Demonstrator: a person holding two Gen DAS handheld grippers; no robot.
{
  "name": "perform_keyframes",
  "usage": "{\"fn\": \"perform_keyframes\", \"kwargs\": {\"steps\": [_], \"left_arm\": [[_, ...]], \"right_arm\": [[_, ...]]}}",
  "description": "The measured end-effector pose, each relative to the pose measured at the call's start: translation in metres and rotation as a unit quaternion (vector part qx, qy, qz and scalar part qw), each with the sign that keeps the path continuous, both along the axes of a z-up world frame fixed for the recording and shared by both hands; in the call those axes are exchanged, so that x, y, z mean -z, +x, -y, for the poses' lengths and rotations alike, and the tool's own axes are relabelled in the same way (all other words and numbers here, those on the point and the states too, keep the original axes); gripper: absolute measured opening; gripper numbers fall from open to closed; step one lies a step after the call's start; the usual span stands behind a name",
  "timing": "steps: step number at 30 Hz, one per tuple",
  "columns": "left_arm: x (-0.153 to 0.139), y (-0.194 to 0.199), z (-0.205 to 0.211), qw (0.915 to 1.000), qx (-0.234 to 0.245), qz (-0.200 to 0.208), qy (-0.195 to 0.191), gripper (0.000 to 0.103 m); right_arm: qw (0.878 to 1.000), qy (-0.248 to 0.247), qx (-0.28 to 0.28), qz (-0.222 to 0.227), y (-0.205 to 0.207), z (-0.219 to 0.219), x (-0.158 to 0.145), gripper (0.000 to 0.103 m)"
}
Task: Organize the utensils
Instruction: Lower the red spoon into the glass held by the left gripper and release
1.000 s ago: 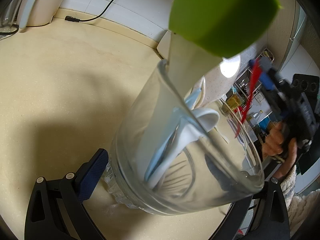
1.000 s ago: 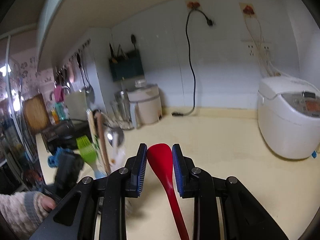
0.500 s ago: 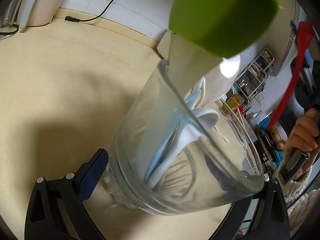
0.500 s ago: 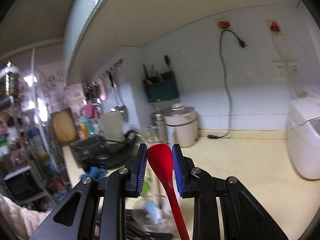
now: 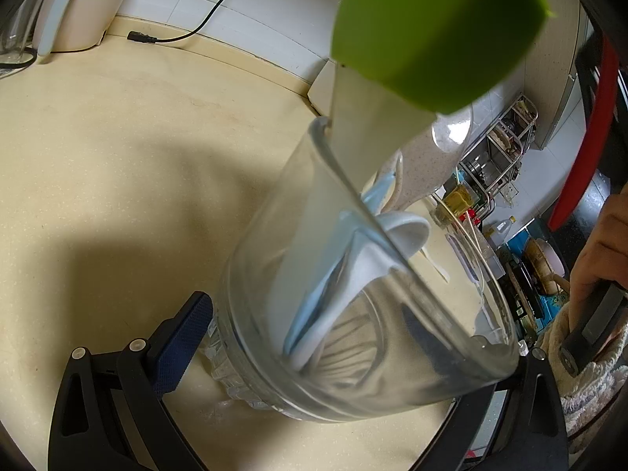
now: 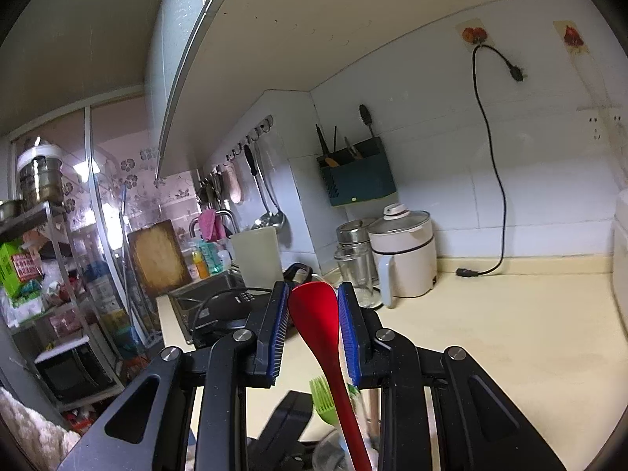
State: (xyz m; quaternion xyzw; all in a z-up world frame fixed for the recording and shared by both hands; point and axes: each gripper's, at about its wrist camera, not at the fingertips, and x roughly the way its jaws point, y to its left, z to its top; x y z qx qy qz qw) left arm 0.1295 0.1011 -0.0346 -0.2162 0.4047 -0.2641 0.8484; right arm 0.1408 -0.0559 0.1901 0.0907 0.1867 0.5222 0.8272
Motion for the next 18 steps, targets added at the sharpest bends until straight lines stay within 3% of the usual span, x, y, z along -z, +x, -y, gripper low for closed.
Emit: {"fn": "perform_keyframes", "kwargs": {"steps": [18], "left_arm": [[0.0, 0.0, -0.001, 1.0, 0.0, 0.0, 0.0, 0.1]], "right_arm": [[0.998, 0.023, 0.028, -0.058, 0.004, -0.012, 0.045, 0.026]]}}
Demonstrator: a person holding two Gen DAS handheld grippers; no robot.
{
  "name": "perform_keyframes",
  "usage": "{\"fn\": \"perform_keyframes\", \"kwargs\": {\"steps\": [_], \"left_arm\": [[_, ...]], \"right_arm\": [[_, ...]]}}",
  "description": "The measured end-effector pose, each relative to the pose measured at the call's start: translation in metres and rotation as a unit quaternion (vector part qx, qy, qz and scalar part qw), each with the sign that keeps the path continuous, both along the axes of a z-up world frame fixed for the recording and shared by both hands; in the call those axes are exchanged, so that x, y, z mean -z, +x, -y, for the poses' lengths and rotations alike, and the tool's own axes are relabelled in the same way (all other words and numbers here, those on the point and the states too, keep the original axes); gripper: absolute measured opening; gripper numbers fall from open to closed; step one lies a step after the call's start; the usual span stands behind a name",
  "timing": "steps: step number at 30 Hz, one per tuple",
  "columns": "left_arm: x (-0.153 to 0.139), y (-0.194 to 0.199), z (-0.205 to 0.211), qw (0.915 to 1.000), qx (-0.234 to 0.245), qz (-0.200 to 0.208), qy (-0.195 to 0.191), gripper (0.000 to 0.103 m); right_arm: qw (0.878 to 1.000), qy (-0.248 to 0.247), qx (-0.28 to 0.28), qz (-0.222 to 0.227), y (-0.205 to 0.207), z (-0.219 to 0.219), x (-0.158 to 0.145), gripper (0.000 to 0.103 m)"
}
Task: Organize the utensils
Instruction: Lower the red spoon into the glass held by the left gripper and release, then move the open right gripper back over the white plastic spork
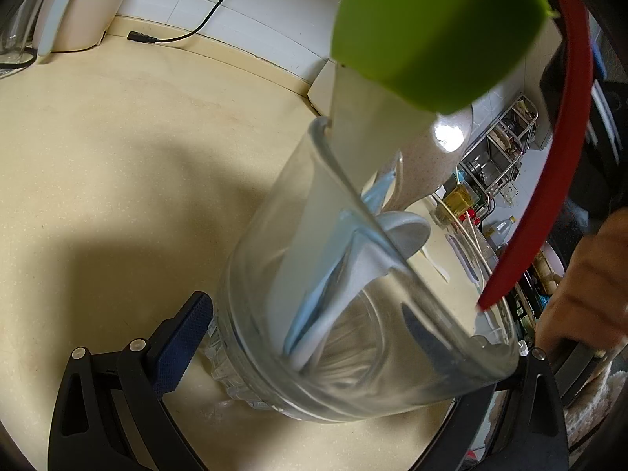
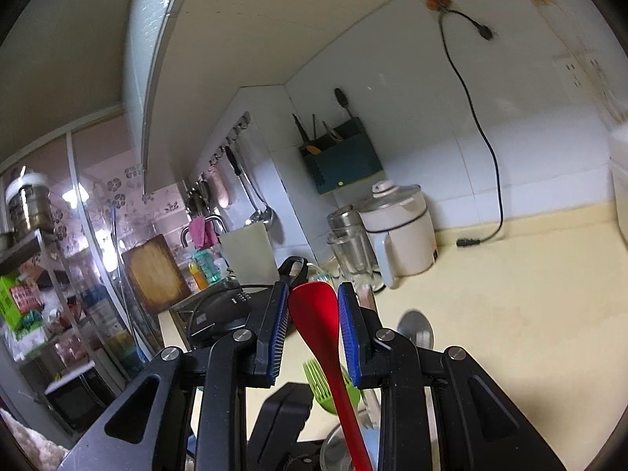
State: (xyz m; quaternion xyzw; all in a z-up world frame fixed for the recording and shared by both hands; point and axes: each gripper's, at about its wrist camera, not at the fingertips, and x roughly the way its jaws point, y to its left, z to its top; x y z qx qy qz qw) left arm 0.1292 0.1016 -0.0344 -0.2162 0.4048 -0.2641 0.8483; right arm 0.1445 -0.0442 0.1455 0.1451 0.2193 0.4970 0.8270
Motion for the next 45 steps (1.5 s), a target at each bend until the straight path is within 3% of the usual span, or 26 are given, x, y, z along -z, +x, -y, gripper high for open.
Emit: {"fn": "perform_keyframes", "kwargs": {"steps": [8, 23, 29, 35, 45], "left_arm": [[0.0, 0.0, 0.0, 1.0, 0.0, 0.0, 0.0, 0.1], [0.0, 0.0, -0.001, 1.0, 0.0, 0.0, 0.0, 0.1], [0.0, 0.0, -0.001, 1.0, 0.0, 0.0, 0.0, 0.1], [0.0, 0.0, -0.001, 1.0, 0.0, 0.0, 0.0, 0.1], [0.0, 0.0, -0.001, 1.0, 0.0, 0.0, 0.0, 0.1]], "right_arm": [[0.999, 0.007, 0.015, -0.044, -0.001, 0.007, 0.022, 0.026], [0.998, -0.052, 0.029, -0.023, -0.011, -0.004, 0.023, 0.027], [0.998, -0.054, 0.03, -0.012, -0.018, 0.0, 0.017, 0.029], [0.996, -0.06, 0.059, 0.01, -0.024, 0.026, 0.01, 0.029], [0.99, -0.08, 0.117, -0.018, -0.013, 0.072, 0.028, 0.029]]}}
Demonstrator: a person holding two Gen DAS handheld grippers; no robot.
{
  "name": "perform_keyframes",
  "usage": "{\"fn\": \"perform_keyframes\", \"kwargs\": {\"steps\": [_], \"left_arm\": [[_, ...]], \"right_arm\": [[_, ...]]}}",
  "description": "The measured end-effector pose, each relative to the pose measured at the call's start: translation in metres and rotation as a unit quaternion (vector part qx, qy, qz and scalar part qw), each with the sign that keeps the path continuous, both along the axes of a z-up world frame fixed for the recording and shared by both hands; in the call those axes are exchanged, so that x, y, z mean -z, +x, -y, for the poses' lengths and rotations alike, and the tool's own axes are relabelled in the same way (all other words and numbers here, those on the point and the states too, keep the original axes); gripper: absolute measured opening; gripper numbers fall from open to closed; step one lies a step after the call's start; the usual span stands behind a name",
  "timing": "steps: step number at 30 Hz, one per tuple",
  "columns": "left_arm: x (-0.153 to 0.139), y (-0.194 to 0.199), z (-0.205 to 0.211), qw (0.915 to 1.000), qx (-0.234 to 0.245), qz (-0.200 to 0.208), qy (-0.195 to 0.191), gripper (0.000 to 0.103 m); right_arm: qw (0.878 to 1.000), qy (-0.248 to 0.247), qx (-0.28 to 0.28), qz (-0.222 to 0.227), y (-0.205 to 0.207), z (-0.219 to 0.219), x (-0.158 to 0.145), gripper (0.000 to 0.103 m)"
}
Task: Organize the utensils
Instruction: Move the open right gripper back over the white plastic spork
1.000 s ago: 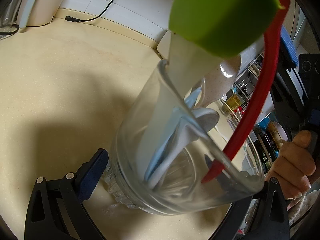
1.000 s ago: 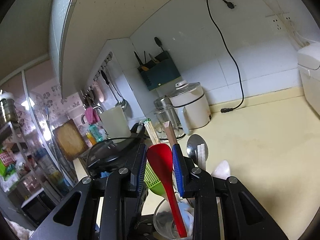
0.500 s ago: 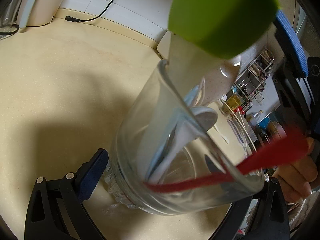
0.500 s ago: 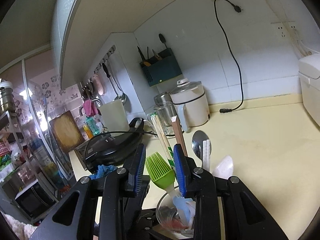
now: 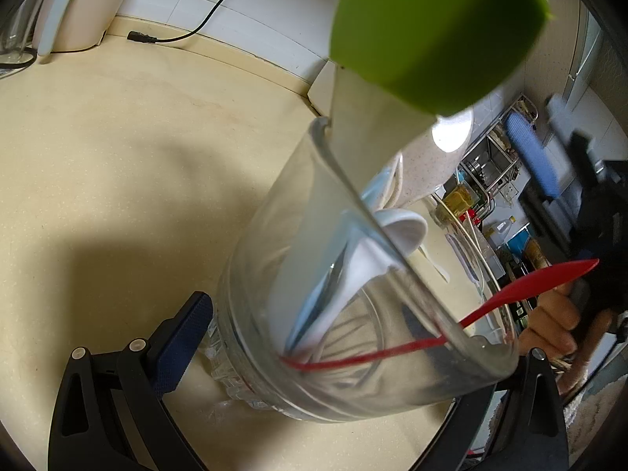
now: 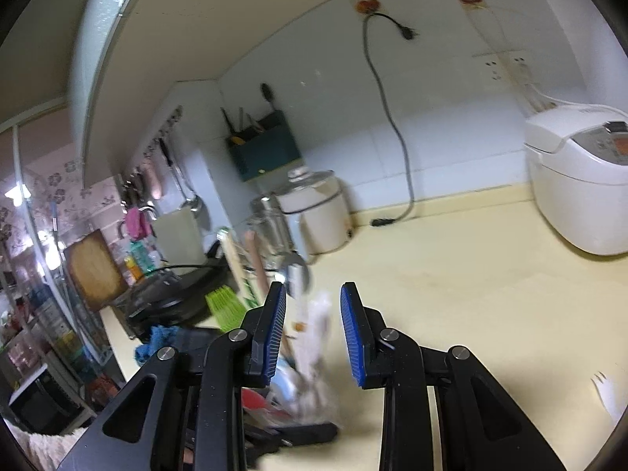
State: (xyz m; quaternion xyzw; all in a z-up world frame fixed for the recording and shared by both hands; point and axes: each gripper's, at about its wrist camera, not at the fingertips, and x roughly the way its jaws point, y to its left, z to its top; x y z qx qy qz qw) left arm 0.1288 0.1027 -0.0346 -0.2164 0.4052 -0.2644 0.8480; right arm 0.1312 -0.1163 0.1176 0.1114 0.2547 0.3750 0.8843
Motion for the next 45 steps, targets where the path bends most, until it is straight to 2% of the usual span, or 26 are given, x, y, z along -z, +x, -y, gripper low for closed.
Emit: {"fn": "perform_keyframes", "kwargs": {"steps": [6, 11, 15, 20, 25, 30, 35, 40, 42, 45], "left_arm": [[0.0, 0.0, 0.0, 1.0, 0.0, 0.0, 0.0, 0.1], [0.0, 0.0, 0.0, 1.0, 0.0, 0.0, 0.0, 0.1], [0.0, 0.0, 0.0, 1.0, 0.0, 0.0, 0.0, 0.1], [0.0, 0.0, 0.0, 1.0, 0.0, 0.0, 0.0, 0.1], [0.0, 0.0, -0.001, 1.0, 0.0, 0.0, 0.0, 0.1], [0.0, 0.0, -0.001, 1.0, 0.0, 0.0, 0.0, 0.1], [-0.001, -0.001, -0.001, 1.0, 0.0, 0.0, 0.0, 0.1], [-0.001, -0.001, -0.001, 1.0, 0.0, 0.0, 0.0, 0.1], [-0.001, -0.001, -0.001, 1.0, 0.0, 0.0, 0.0, 0.1], [-0.001, -0.001, -0.001, 1.0, 0.0, 0.0, 0.0, 0.1]], "right_arm": [[1.0, -0.013, 0.001, -0.022, -0.001, 0.015, 0.016, 0.029], [0.999, -0.032, -0.016, -0.013, -0.008, 0.012, 0.018, 0.029], [0.998, -0.064, 0.006, 0.002, -0.008, 0.024, 0.017, 0.029], [0.995, -0.079, 0.049, -0.035, 0.007, 0.069, 0.028, 0.029], [0.987, -0.115, 0.092, -0.072, 0.014, 0.113, 0.045, 0.029], [0.971, -0.18, 0.127, -0.096, 0.021, 0.156, 0.059, 0.029], [0.957, -0.214, 0.157, -0.115, 0.016, 0.197, 0.073, 0.029], [0.953, -0.228, 0.159, -0.122, 0.006, 0.213, 0.086, 0.029], [0.947, -0.252, 0.16, -0.114, 0.003, 0.212, 0.091, 0.029], [0.947, -0.263, 0.154, -0.103, 0.008, 0.206, 0.092, 0.029]]}}
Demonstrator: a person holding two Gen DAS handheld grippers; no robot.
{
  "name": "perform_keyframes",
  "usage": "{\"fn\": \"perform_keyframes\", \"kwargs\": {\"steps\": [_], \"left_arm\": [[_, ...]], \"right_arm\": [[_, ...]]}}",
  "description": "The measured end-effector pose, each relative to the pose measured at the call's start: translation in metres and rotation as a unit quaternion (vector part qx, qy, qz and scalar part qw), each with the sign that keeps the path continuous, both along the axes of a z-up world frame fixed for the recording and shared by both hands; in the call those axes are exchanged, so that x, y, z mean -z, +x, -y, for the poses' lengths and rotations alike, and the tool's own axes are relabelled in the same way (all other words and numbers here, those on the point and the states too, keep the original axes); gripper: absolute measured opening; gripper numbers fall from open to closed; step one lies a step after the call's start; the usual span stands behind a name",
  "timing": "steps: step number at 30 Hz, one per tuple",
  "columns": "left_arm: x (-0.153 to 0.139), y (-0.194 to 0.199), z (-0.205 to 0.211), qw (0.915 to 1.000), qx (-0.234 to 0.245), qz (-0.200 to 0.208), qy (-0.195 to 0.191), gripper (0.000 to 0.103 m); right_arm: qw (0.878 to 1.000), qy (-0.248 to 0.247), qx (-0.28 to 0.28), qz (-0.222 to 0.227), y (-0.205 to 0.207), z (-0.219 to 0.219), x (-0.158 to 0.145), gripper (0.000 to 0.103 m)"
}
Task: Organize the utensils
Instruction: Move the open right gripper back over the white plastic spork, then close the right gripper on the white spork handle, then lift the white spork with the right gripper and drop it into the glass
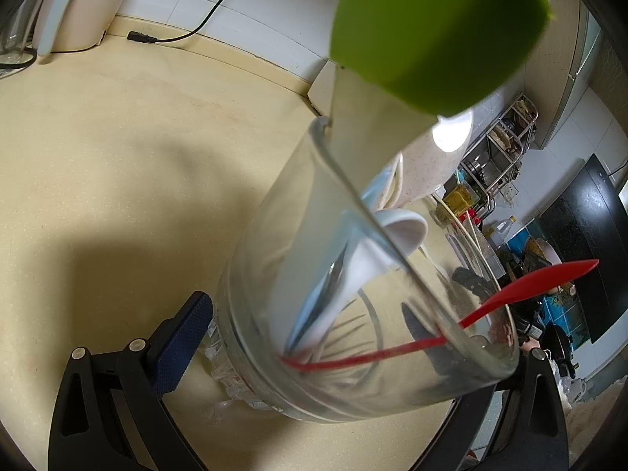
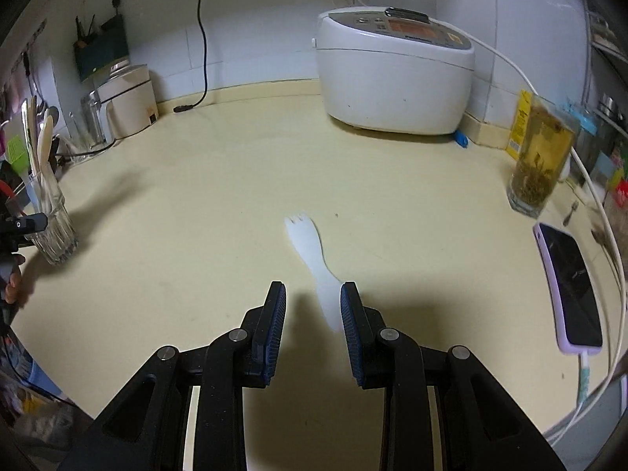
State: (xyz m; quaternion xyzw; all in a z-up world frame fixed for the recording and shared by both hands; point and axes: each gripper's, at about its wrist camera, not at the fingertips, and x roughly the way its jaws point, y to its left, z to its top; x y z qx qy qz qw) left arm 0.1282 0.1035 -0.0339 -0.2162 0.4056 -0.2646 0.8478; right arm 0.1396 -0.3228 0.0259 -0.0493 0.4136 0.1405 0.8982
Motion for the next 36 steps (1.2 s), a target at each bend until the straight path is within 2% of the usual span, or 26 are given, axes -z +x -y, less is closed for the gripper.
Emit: {"fn": "perform_keyframes", "kwargs": {"steps": [6, 10, 14, 21, 24, 29, 32, 36], "left_arm": [[0.0, 0.0, 0.0, 1.0, 0.0, 0.0, 0.0, 0.1], [0.0, 0.0, 0.0, 1.0, 0.0, 0.0, 0.0, 0.1], [0.0, 0.0, 0.0, 1.0, 0.0, 0.0, 0.0, 0.1], [0.0, 0.0, 0.0, 1.0, 0.0, 0.0, 0.0, 0.1], [0.0, 0.0, 0.0, 1.0, 0.0, 0.0, 0.0, 0.1], [0.0, 0.0, 0.0, 1.0, 0.0, 0.0, 0.0, 0.1], [0.0, 0.0, 0.0, 1.0, 0.0, 0.0, 0.0, 0.1], [0.0, 0.0, 0.0, 1.0, 0.0, 0.0, 0.0, 0.1]], "right_arm": [[0.999, -0.017, -0.041, -0.02, 0.043, -0.024, 0.006, 0.029], [0.996, -0.051, -0.072, -0.031, 0.062, -0.044, 0.01, 0.029], [0.994, -0.074, -0.077, -0.04, 0.071, -0.051, 0.016, 0.029], [0.994, -0.053, -0.077, -0.052, 0.074, -0.053, 0.021, 0.029], [0.995, -0.046, -0.066, -0.05, 0.074, -0.049, 0.021, 0.023], [0.998, -0.005, -0.057, -0.014, 0.06, -0.049, 0.004, 0.021], [0.997, 0.043, -0.061, 0.013, 0.049, -0.052, -0.015, 0.021], [0.987, 0.126, -0.088, 0.041, 0.038, -0.066, -0.045, 0.021]]}}
